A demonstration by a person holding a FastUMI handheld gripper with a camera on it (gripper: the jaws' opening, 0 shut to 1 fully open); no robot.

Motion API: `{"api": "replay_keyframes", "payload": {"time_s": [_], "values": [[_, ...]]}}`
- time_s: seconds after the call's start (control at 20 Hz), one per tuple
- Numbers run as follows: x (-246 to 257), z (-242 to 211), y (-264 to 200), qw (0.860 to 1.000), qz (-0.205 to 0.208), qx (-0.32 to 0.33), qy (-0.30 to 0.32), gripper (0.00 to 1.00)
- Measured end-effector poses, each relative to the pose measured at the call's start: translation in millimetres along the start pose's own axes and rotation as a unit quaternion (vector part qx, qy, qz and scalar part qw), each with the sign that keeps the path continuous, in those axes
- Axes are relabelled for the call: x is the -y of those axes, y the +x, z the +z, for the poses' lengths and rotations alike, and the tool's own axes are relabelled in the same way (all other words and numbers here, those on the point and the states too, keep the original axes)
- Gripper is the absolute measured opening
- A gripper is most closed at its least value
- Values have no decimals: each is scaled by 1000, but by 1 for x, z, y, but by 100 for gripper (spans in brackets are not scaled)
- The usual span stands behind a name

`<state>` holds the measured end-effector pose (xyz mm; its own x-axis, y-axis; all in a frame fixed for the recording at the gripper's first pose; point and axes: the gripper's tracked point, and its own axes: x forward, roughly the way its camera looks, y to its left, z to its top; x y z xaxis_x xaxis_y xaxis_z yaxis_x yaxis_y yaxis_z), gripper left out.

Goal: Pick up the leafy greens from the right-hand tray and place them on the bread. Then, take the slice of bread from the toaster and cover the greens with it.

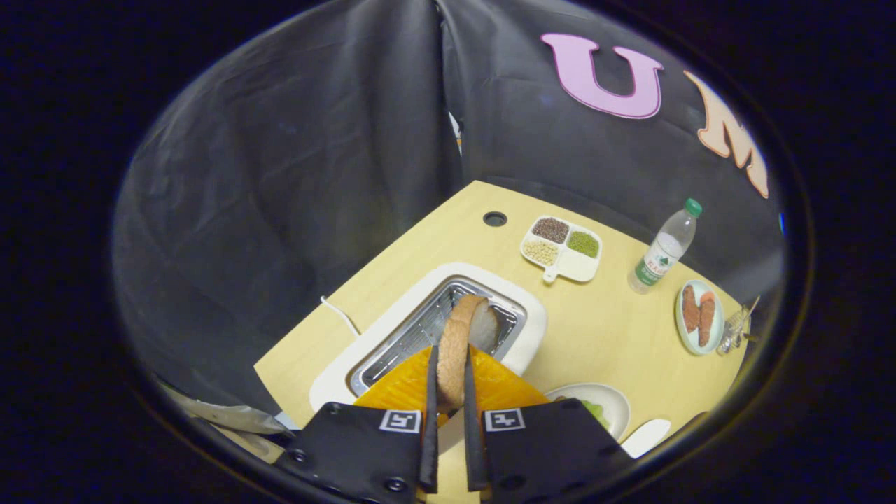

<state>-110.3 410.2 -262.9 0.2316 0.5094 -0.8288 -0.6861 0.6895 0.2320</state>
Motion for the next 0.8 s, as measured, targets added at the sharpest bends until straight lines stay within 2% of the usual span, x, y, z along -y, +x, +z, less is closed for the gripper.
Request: {"api": "replay_keyframes", "payload": {"time_s": [0.1,0.55,0.65,0.8], "values": [[-1,1,0,1000,2,-1,20,9],[28,36,-45,992,4,85,89,4],[44,33,-54,990,-4,91,104,4],[51,27,-61,983,10,103,151,4]]}}
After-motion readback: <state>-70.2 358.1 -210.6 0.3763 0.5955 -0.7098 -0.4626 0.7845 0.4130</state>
